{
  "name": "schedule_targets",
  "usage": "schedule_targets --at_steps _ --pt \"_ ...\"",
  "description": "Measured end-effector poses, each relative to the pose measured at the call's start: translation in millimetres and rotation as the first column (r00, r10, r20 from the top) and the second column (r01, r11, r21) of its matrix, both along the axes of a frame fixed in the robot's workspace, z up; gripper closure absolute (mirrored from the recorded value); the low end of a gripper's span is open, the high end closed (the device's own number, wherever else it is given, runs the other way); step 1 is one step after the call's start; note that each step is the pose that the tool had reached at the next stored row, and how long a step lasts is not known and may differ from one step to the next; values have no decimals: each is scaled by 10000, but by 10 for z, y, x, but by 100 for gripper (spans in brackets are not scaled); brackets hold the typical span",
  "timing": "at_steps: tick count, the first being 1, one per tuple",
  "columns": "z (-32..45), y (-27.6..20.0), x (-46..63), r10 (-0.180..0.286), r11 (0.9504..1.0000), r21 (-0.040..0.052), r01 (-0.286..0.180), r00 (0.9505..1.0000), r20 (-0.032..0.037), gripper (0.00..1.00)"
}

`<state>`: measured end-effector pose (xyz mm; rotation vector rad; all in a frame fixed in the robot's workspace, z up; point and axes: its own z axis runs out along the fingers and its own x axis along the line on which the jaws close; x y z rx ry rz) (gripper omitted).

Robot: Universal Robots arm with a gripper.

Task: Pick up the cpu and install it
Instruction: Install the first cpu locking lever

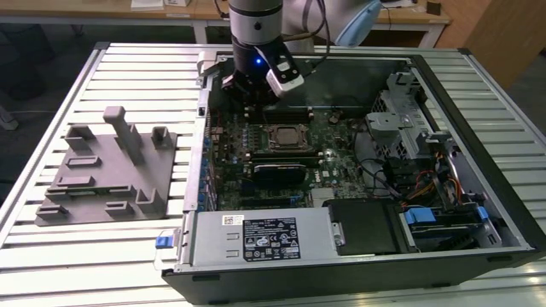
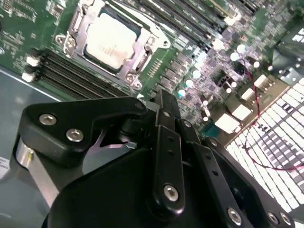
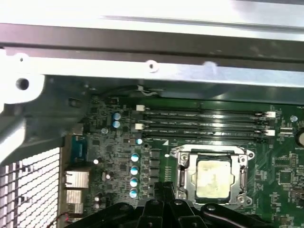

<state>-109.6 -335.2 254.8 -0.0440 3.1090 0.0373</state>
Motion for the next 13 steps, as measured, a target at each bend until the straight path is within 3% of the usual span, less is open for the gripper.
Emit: schedule_targets --at_steps 6,13 --pt "10 41 -68 -1 10000 19 1 10000 0 89" --pt "10 176 -70 -1 10000 22 1 10000 1 89"
